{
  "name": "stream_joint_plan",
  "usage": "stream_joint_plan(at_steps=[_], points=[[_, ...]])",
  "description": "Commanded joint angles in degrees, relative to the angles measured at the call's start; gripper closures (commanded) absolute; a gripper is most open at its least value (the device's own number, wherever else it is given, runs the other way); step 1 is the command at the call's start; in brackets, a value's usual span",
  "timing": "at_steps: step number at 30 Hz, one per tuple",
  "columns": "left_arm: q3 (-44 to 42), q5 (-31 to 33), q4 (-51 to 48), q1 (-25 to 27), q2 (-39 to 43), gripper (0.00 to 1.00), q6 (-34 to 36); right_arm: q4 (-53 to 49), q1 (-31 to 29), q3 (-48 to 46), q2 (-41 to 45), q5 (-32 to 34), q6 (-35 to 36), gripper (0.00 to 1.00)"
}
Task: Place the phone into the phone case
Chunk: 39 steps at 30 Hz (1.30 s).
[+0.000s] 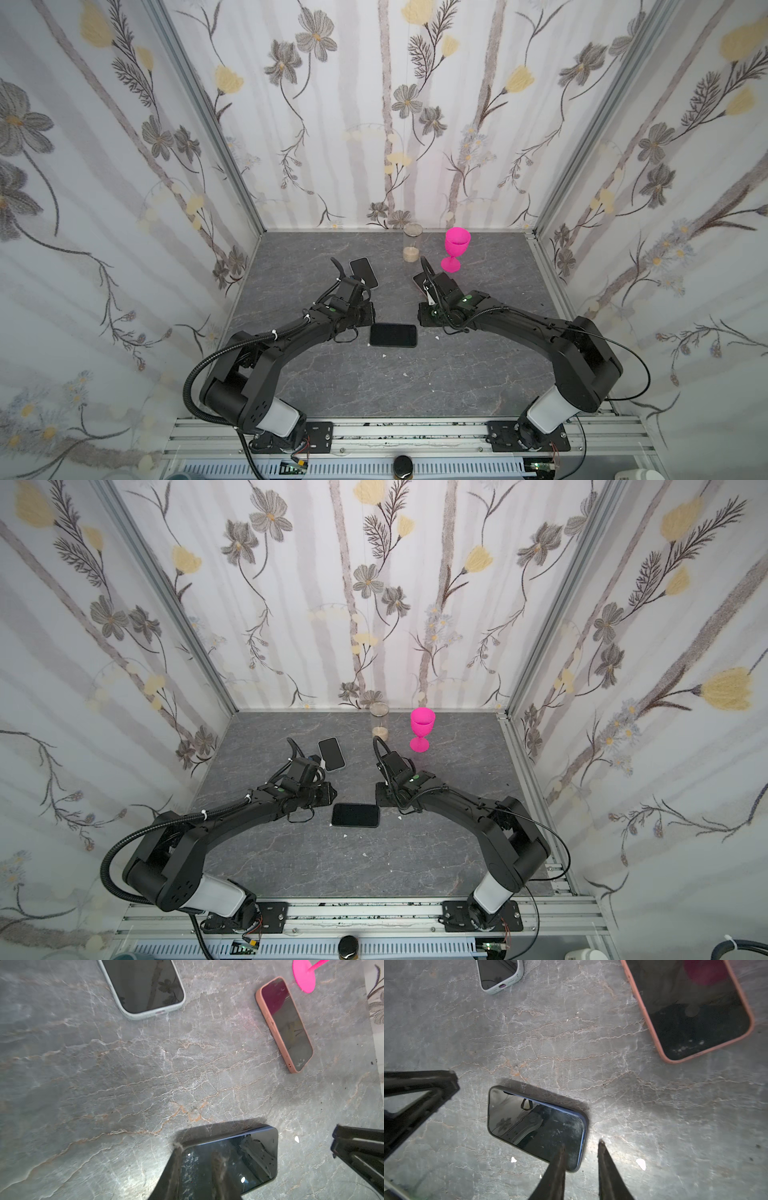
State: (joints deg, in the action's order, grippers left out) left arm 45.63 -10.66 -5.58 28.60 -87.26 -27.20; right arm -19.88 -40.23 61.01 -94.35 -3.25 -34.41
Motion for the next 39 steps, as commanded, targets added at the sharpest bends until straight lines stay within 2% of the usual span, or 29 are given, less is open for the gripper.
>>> stream_joint_plan(at_steps=[1, 7, 15, 27, 30, 35, 39], points=[[0.26, -2.36, 2.72, -0.03, -2.5, 0.75, -0.9, 3.36, 0.82, -0.37, -2.52, -5.0, 0.24, 0.71], [0.03, -4.45, 3.77, 0.04, -6.12, 0.75, -1.57, 5.44, 0.87, -1.22, -6.42, -6.92, -0.64, 0.71], [-2.24, -4.19, 3.79, 0.05, -6.72, 0.76, -0.76, 9.35, 0.84, -5.86, -6.21, -10.94, -2.29, 0.72], [-6.67, -4.1, 2.09, 0.02, -0.74, 0.76, -1.18, 10.12, -4.38, -10.57, -2.1, -13.83, -5.18, 0.79], [-6.87, -2.43, -0.25, 0.05, 0.88, 0.76, 0.33, 10.04, -5.39, -11.69, -0.28, -13.45, -5.82, 0.78], [-5.67, 0.05, -1.24, -0.19, 2.89, 0.71, 1.07, 6.52, -4.27, -10.38, 2.51, -8.36, -5.36, 0.71], [-4.48, 0.07, -0.23, -0.37, 1.56, 0.7, 0.81, 5.01, -3.19, -8.1, 1.54, -6.65, -3.24, 0.73]])
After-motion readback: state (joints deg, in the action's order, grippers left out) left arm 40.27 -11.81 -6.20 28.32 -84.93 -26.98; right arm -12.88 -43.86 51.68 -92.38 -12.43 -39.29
